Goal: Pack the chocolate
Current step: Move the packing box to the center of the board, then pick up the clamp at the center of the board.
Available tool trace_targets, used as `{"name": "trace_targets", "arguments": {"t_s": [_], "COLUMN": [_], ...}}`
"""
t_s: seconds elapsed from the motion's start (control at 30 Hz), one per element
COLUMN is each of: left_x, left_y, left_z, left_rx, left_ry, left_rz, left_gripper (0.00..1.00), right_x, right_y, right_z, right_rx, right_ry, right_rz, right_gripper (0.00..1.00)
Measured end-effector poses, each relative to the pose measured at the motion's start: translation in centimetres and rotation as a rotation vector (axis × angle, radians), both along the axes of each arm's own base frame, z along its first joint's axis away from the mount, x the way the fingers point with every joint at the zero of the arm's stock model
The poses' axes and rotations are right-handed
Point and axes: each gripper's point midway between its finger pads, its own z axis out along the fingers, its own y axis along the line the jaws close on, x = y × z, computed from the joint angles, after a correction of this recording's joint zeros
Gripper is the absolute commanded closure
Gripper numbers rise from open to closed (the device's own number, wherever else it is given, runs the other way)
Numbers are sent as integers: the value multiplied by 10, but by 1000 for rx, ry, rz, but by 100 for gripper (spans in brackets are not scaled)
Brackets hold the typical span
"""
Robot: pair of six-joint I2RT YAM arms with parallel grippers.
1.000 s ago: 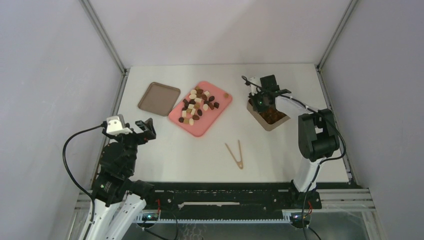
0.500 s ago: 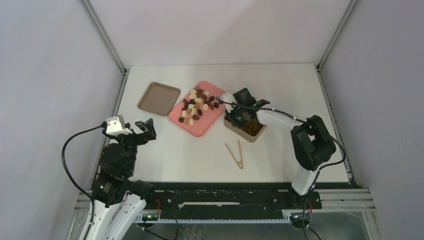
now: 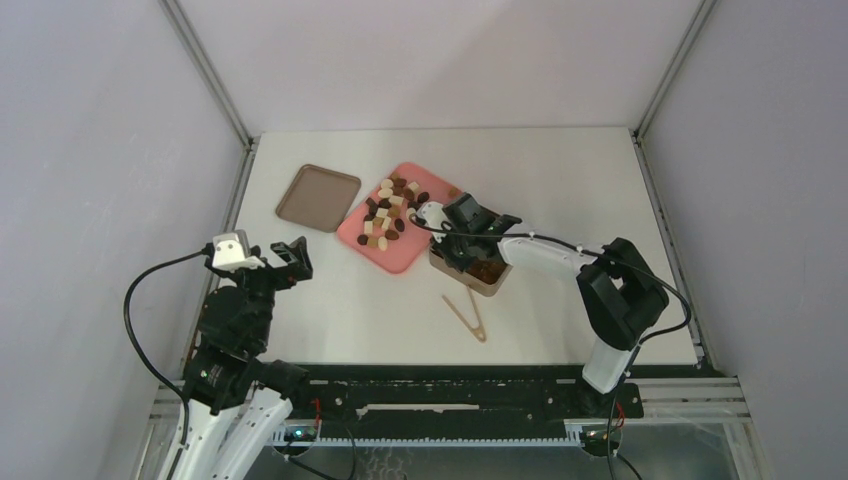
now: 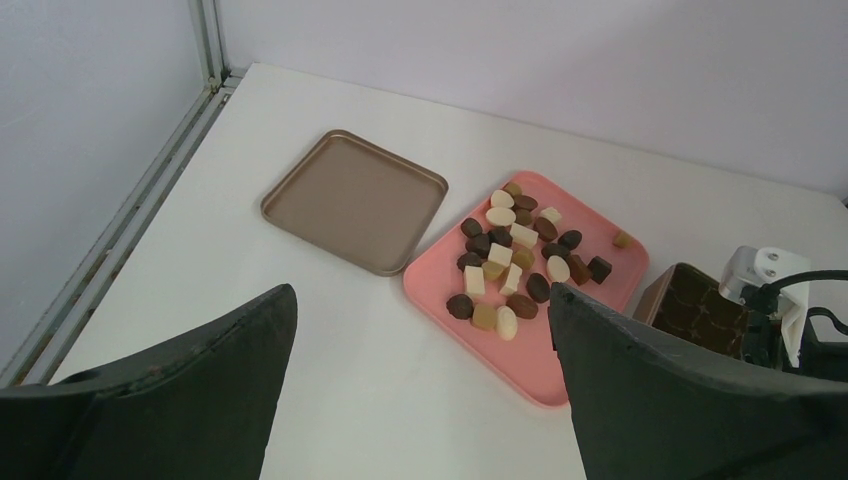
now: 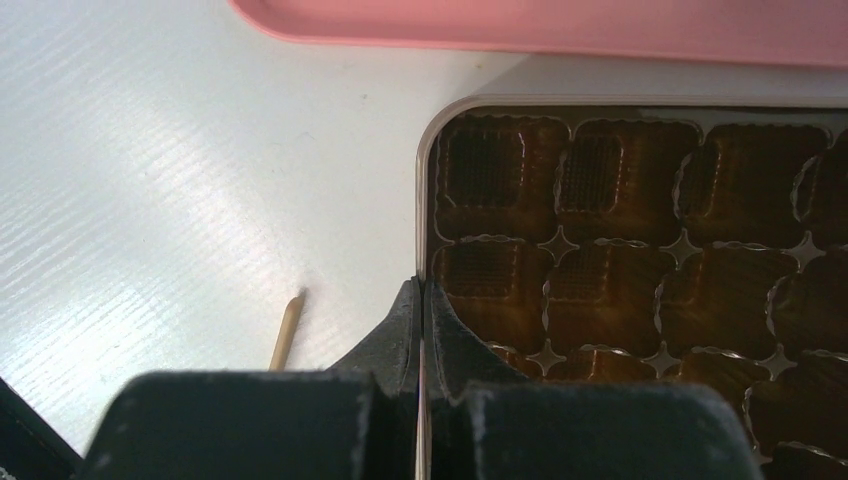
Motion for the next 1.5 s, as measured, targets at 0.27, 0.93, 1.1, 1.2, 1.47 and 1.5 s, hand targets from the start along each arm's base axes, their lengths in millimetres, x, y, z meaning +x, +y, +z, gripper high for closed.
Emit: {"name": "trace_targets", "arguments": {"t_s": [0.27, 0.93, 1.1, 1.2, 1.47, 1.5], "left_x": [1, 3, 0, -1, 3, 3], "left_y": [-1, -18, -29, -33, -36, -36], "left_z": [-2, -13, -22, -28, -42, -42], "left_rx": [1, -14, -20, -24, -9, -9], "left_ry": [7, 39, 77, 94, 148, 150], "left_rz": [-3, -89, -149, -172, -178, -174], "left_gripper": [0, 0, 0, 0, 0, 0], "right_x": [3, -61, -96, -106, -105, -104], "right_y": [4, -31, -41, -44, -50, -49], "right_z": [3, 62, 37, 26, -8, -12], "right_rx": [8, 129, 86, 79, 52, 46], "right_ry": [-25, -37, 8, 23, 25, 24], "right_rz": [-47, -407, -515, -572, -710, -721], "right_gripper": [71, 49, 48, 48, 50, 50]}}
